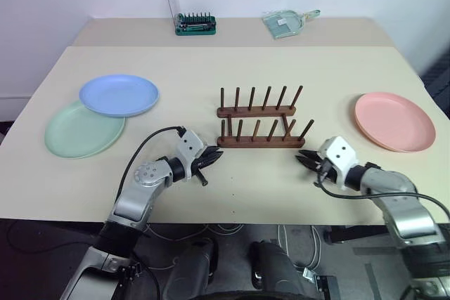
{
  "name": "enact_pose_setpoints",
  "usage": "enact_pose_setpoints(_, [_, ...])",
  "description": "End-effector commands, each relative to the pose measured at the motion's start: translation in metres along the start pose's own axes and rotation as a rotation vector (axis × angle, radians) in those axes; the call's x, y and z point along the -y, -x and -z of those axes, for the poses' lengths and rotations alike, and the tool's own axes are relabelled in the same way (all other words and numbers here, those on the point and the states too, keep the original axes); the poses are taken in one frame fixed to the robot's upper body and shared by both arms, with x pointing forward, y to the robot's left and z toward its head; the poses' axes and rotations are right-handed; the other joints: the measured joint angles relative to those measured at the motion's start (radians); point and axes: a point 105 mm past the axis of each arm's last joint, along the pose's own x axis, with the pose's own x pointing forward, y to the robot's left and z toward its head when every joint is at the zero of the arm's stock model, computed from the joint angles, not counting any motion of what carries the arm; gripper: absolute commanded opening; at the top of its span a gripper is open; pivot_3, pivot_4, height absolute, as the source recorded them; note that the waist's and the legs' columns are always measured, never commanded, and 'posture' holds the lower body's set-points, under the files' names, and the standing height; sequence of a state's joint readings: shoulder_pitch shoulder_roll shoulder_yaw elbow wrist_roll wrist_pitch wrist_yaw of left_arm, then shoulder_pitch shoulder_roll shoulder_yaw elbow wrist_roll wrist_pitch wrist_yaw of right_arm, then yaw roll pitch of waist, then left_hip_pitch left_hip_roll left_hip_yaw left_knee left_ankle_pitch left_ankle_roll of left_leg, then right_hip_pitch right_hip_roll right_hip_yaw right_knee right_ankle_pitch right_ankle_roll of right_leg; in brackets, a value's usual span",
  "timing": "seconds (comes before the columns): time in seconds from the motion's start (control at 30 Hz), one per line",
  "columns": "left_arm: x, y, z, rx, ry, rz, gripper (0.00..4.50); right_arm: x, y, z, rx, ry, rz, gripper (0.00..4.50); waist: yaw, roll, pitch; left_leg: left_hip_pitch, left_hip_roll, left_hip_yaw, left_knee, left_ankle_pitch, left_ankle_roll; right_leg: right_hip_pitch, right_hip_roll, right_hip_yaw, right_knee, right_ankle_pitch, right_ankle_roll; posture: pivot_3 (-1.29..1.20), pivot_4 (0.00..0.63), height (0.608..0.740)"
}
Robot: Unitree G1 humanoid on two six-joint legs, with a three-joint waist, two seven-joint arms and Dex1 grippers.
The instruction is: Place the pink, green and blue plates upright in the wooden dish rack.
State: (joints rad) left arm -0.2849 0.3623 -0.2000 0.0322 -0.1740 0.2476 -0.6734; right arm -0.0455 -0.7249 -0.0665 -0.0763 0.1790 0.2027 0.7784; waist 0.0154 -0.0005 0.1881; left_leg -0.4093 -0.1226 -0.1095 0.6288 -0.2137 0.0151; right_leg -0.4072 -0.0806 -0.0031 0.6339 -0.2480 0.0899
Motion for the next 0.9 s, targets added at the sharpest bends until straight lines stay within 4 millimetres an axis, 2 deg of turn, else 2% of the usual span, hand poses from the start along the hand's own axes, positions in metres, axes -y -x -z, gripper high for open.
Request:
enact_pose_setpoints(0.03, [-0.01,0.004,0.003,-0.018,-0.016,-0.042,0.71,0.01,0.016,-0.013,0.029,0.023,0.014,0.63,-0.002,0.0,0.0,0.0,0.0,0.0,0.0,0.0,0.0,0.0,0.0,0.0,0.0,0.0,0.0,0.0,0.15,0.735])
enact_pose_setpoints(0.13, [-0.013,0.003,0.003,-0.015,-0.018,-0.054,0.71,0.025,0.027,-0.02,0.039,0.02,0.051,0.63,-0.004,0.001,0.0,0.0,0.0,0.0,0.0,0.0,0.0,0.0,0.0,0.0,0.0,-0.001,-0.001,0.0,0.15,0.735])
enact_pose_setpoints(0.2, [-0.013,0.002,0.002,-0.012,-0.014,-0.052,0.71,0.044,0.034,-0.025,0.04,0.018,0.117,0.63,-0.004,0.001,-0.001,0.0,0.0,0.0,0.0,0.0,0.0,0.0,0.0,0.0,0.0,-0.001,-0.001,0.0,0.15,0.735])
enact_pose_setpoints(0.23, [-0.012,0.002,0.001,-0.005,-0.014,-0.045,0.71,0.054,0.037,-0.027,0.035,0.019,0.156,0.85,-0.004,0.001,-0.001,0.0,0.0,0.0,0.0,0.0,0.0,0.0,0.0,0.0,0.0,-0.001,-0.001,0.0,0.15,0.735])
enact_pose_setpoints(0.3, [-0.003,0.004,-0.004,0.026,0.009,0.012,0.71,0.077,0.044,-0.032,0.021,0.04,0.241,1.45,-0.003,0.001,-0.001,0.0,0.0,0.0,0.0,0.0,0.0,0.0,0.0,0.0,0.0,0.0,-0.001,0.0,0.15,0.735])
enact_pose_setpoints(0.37, [0.011,0.008,-0.011,0.057,0.023,0.104,0.71,0.097,0.048,-0.031,-0.031,0.089,0.329,2.35,-0.003,0.001,-0.001,0.0,0.0,0.0,0.0,0.0,0.0,0.0,0.0,0.0,0.0,0.0,-0.002,0.0,0.15,0.735])
enact_pose_setpoints(0.47, [0.029,0.016,-0.023,0.099,0.025,0.213,0.71,0.114,0.046,-0.022,-0.094,0.071,0.388,3.89,-0.002,0.001,0.0,-0.001,0.0,0.0,-0.002,0.001,0.002,-0.002,0.0,0.0,-0.001,0.0,-0.001,0.0,0.15,0.735])
enact_pose_setpoints(0.6, [0.04,0.023,-0.034,0.137,0.034,0.277,0.71,0.126,0.039,-0.004,-0.176,0.065,0.448,3.89,-0.001,0.001,0.0,-0.002,0.0,0.0,-0.003,0.001,0.002,-0.002,-0.001,0.0,-0.002,-0.001,-0.002,0.0,0.15,0.735])
enact_pose_setpoints(0.77, [0.043,0.03,-0.044,0.149,-0.036,0.298,0.71,0.136,0.035,0.023,-0.303,0.039,0.522,3.89,-0.003,0.001,0.0,-0.002,0.0,0.001,-0.002,0.001,0.003,-0.002,-0.001,0.0,-0.002,-0.001,-0.003,0.0,0.15,0.735])
enact_pose_setpoints(0.83, [0.042,0.032,-0.048,0.161,-0.044,0.298,0.71,0.137,0.035,0.026,-0.319,0.036,0.532,3.37,-0.004,0.001,0.0,-0.002,0.0,0.001,-0.002,0.001,0.003,-0.002,-0.001,0.0,-0.002,-0.001,-0.003,0.0,0.15,0.735])
enact_pose_setpoints(0.9, [0.042,0.033,-0.049,0.162,-0.052,0.298,0.71,0.138,0.035,0.027,-0.326,0.034,0.536,2.57,-0.003,0.001,0.0,-0.002,0.0,0.001,-0.002,0.001,0.003,-0.002,-0.001,0.0,-0.002,-0.001,-0.003,0.0,0.15,0.735])
